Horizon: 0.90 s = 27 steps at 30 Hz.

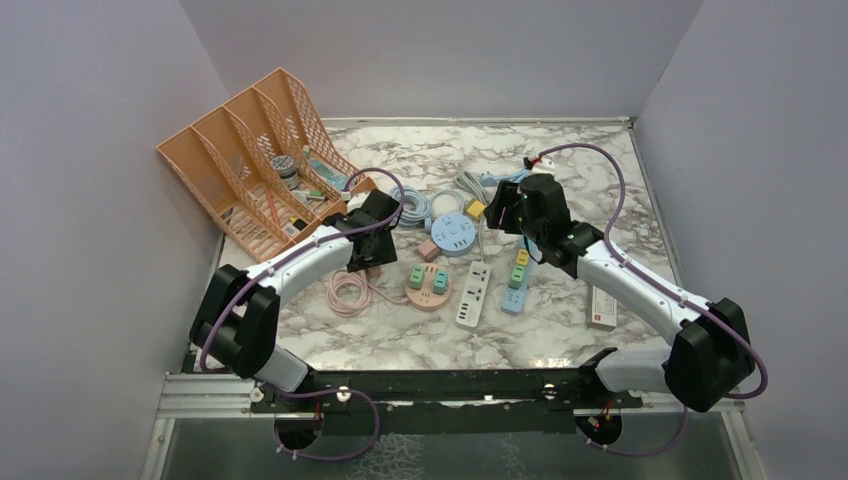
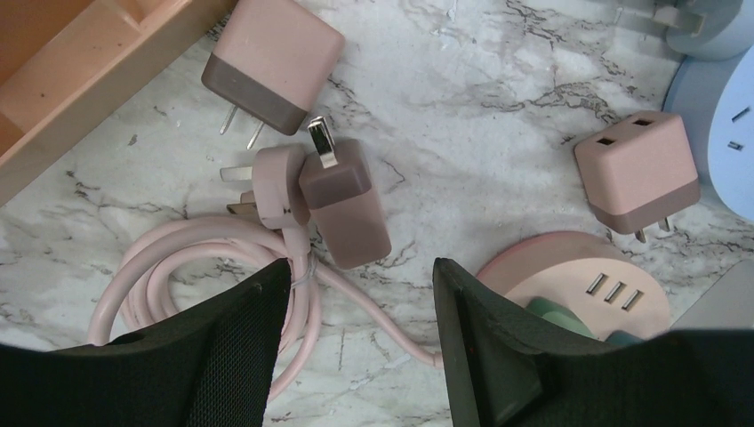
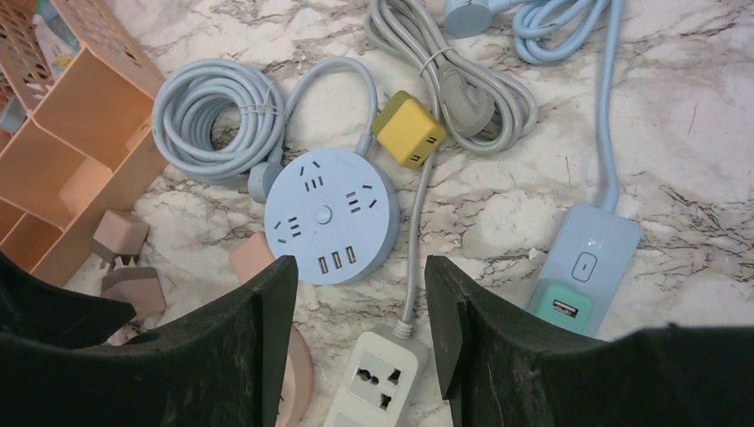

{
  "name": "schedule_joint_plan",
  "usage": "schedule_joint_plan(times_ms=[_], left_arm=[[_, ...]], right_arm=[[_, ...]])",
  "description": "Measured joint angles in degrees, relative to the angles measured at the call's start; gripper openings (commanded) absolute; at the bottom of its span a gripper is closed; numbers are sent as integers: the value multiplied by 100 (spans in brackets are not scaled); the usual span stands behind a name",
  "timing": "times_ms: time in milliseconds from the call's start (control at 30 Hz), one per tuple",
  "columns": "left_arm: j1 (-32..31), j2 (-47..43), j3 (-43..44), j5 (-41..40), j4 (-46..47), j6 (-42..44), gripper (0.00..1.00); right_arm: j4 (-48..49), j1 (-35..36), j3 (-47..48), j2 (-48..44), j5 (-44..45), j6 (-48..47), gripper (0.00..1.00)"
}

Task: Insert the plug

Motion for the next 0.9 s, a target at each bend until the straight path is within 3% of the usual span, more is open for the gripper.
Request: schedule_joint_plan(times_ms=[267,467,633,900], left_arm=[[160,417,-13,48,363,-2,58],[203,498,-22,63,437,17,48],[203,573,11,155,505,44,46],[267,957,-74,181,686,87,27]], right_arm=[[-46,0,0,0,0,0,54],[-52,0,0,2,0,-2,54],[-52,0,0,7,0,-2,55],[-55,0,0,7,0,-2,54]])
